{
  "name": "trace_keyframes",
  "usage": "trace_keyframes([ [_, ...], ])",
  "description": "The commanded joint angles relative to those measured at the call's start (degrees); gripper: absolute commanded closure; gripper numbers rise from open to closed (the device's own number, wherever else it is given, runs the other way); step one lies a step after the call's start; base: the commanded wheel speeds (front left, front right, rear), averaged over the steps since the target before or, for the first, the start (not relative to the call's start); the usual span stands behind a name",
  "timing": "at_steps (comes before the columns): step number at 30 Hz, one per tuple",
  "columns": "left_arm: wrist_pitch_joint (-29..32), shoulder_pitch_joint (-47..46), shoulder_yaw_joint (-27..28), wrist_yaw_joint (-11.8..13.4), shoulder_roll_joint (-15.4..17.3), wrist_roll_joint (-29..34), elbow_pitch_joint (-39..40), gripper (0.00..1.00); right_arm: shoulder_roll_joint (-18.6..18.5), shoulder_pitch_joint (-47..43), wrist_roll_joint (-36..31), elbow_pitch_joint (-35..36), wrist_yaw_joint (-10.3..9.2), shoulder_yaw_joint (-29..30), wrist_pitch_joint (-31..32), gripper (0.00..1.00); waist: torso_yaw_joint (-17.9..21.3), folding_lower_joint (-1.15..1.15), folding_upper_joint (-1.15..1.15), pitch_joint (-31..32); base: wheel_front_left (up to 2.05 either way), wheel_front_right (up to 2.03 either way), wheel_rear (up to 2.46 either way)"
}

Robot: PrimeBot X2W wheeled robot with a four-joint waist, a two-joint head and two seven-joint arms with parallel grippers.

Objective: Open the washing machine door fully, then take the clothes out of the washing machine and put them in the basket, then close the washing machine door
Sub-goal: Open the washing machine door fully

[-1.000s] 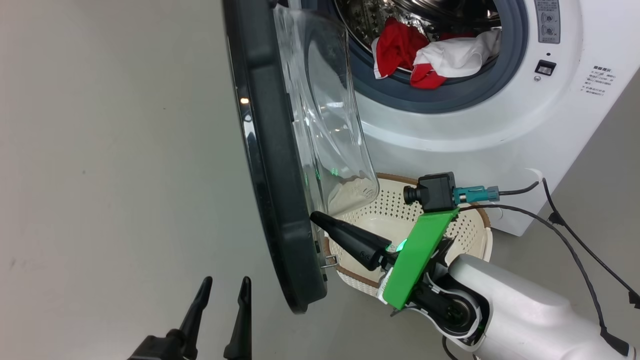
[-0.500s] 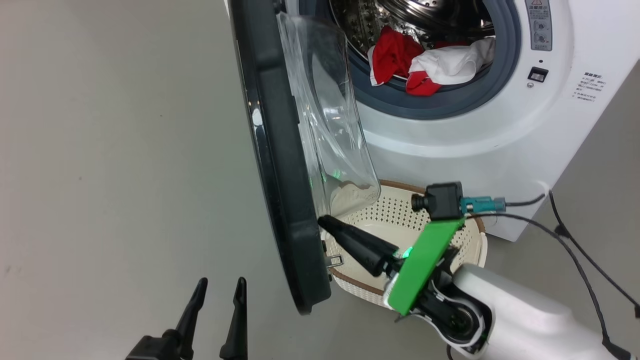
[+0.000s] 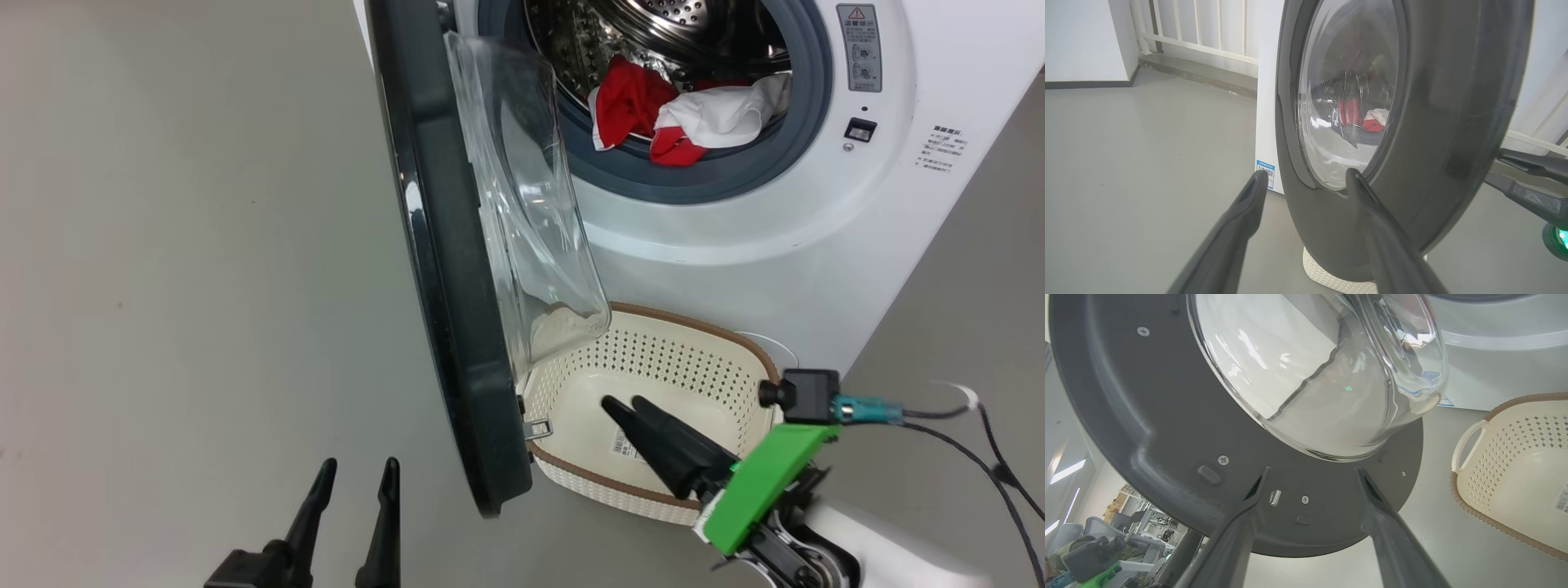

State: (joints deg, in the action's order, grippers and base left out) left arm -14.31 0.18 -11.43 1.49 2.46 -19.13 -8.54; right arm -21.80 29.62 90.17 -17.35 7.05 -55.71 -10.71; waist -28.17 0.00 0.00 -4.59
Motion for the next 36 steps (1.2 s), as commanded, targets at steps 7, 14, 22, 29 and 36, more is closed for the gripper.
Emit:
trace_keyframes([
  [7,-0.69,-0.52,2.14,-0.69,0.42,0.73,0.45,0.0,-2.42,-5.08,-1.13,-0.77,0.44,2.12,-3.01,0.0,0.38,0.0,0.0,0.25,0.0,0.0,0.0],
  [14,-0.69,-0.2,2.87,-0.83,0.42,0.98,0.21,0.0,-3.24,-10.42,-2.18,-2.32,0.44,4.36,-4.09,0.0,1.32,0.0,0.0,0.61,0.0,0.0,0.0],
  [22,-0.69,-0.17,3.63,-0.87,0.42,0.98,0.35,0.0,-3.12,-15.66,-6.04,-3.69,0.44,12.56,-4.27,0.0,2.76,0.0,0.0,0.07,0.0,0.0,0.0],
  [29,-0.69,-0.28,3.96,-0.97,0.42,0.97,0.2,0.0,-2.02,-19.44,-15.75,-6.03,0.44,19.86,-4.28,0.0,3.1,0.0,0.0,-0.14,0.0,0.0,0.0],
  [36,-0.69,-0.3,4.2,-0.96,0.42,0.83,0.04,0.0,0.17,-22.72,-25.47,-6.85,0.44,26.76,-4.29,0.0,3.21,0.0,0.0,-0.31,0.0,0.0,0.0],
])
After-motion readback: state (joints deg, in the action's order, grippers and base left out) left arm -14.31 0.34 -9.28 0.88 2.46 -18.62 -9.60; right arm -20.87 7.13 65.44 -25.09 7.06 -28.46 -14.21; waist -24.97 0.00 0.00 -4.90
